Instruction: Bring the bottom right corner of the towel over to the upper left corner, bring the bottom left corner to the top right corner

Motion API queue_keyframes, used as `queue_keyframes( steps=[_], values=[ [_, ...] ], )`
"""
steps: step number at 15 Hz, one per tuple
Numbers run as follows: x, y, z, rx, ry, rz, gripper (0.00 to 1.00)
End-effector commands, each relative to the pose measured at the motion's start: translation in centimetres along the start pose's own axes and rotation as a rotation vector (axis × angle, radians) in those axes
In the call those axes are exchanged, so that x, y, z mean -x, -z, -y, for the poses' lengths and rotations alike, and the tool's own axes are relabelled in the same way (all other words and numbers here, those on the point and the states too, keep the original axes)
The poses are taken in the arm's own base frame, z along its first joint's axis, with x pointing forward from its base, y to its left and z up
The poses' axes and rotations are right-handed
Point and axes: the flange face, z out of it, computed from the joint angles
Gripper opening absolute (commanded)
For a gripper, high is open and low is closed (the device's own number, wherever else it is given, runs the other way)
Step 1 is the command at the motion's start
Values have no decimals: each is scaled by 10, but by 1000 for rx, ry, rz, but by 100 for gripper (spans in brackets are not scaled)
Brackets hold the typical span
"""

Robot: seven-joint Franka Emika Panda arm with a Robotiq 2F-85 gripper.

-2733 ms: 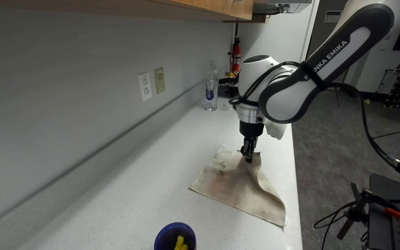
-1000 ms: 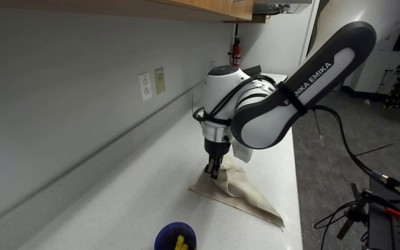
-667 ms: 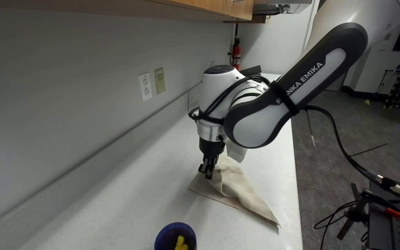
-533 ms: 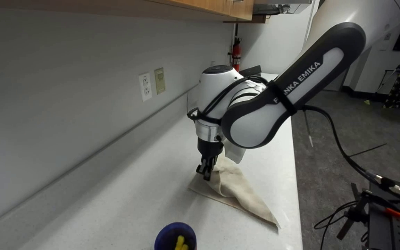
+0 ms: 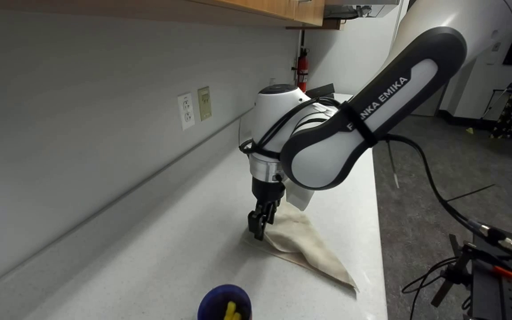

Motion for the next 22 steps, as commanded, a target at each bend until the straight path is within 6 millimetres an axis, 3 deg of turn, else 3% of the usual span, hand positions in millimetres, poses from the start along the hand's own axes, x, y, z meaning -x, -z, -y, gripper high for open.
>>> queue_keyframes(
  steps=[1,2,6,9,16,22],
  values=[
    [5,17,6,-16,-23,-2,95],
    [7,20,7,-15,-25,-5,99],
    [29,28,2,4,-62,26,100],
    [59,27,-7,5,-105,99,100],
    [125,7,-15,1,-159,211,100],
    [156,-14,-12,-16,-184,262,100]
  ],
)
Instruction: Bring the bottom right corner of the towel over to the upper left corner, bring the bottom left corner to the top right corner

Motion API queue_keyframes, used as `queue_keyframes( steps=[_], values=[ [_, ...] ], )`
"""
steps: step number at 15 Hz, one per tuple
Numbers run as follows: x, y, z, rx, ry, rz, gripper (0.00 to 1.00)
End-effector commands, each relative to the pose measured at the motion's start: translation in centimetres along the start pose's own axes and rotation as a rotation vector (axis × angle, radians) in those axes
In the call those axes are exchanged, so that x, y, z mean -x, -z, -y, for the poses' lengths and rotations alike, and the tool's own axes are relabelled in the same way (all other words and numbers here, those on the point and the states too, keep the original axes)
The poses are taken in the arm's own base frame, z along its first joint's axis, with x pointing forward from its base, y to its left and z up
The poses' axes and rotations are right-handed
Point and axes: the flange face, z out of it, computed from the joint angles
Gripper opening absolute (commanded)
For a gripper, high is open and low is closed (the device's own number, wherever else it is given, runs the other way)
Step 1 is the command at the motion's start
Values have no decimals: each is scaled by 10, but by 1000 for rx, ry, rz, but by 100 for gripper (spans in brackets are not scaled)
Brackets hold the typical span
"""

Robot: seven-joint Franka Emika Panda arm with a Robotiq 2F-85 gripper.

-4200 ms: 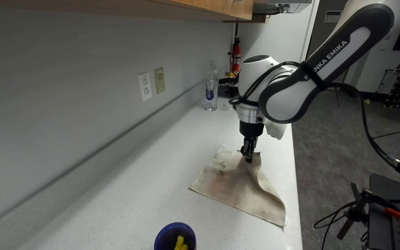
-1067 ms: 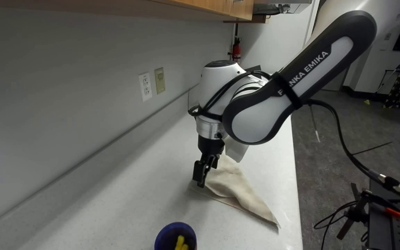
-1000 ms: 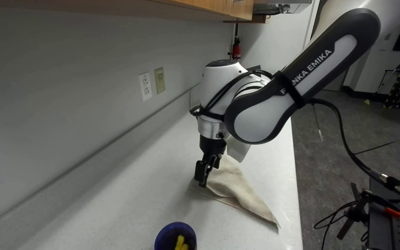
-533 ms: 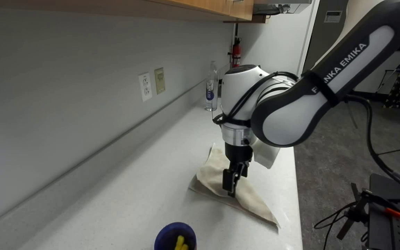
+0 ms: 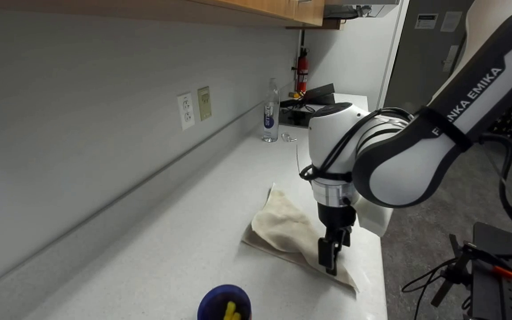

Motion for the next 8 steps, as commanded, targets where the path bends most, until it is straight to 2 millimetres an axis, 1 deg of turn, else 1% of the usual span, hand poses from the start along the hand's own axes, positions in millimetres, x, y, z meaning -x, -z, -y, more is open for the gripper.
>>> queue_keyframes(
  steps=[1,5,8],
  values=[
    [17,-4,1,-27,-21,7,100],
    [23,-12,9,-53,-29,21,100],
    [26,-15,18,-61,-26,19,100]
  ],
)
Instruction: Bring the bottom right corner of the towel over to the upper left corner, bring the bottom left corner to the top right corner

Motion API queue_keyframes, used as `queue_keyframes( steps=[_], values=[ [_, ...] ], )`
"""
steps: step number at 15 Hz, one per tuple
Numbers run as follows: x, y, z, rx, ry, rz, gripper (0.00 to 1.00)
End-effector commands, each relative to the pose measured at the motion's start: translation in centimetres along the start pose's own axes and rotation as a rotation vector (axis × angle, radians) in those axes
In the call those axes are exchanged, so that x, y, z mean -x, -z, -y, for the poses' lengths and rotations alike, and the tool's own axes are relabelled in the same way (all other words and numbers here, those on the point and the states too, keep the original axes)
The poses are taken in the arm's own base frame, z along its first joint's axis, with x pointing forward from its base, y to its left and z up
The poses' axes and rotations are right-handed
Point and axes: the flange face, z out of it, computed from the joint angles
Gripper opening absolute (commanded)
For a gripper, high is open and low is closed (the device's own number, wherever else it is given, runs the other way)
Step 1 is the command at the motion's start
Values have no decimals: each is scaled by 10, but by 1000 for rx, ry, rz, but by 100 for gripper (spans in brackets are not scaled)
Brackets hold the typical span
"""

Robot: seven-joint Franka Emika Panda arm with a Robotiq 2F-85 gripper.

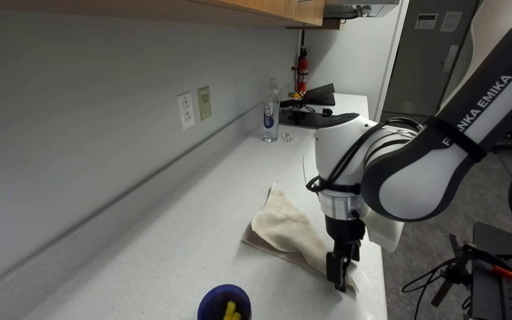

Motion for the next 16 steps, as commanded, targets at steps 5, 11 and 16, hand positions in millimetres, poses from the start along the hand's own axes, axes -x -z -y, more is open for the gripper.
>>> queue_keyframes(
  steps=[5,11,16],
  values=[
    [2,3,14,-36,14,-77,49],
    [-1,5,8,-15,-2,-107,4],
    [14,3,-12,9,-39,-56,3]
  ],
)
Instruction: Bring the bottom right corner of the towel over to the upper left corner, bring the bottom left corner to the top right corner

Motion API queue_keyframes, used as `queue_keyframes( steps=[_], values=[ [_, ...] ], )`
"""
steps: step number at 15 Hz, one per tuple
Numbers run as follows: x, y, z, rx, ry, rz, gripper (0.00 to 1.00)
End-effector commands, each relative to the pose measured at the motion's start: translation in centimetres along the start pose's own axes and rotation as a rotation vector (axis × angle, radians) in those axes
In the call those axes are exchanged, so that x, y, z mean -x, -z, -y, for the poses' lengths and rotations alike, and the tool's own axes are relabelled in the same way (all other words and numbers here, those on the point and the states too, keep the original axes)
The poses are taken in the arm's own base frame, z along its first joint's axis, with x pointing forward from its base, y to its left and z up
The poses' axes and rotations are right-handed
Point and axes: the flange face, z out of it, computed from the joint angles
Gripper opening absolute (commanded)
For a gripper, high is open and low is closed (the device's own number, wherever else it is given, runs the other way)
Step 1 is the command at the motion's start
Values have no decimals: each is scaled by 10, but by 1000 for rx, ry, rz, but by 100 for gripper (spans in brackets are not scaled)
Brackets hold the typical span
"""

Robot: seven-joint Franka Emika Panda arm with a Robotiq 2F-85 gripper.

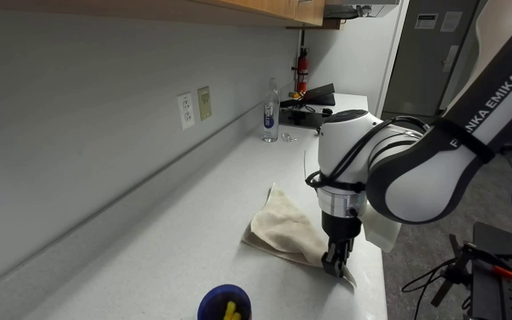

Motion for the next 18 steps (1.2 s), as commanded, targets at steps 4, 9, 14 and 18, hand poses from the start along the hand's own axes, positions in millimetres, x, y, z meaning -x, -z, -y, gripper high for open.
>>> queue_keyframes(
  steps=[4,9,14,18],
  values=[
    [42,-5,-29,47,-20,118,3],
    [64,-5,-39,76,4,232,3],
    [50,24,-43,165,51,255,3],
    [19,57,-39,234,97,194,3]
  ],
)
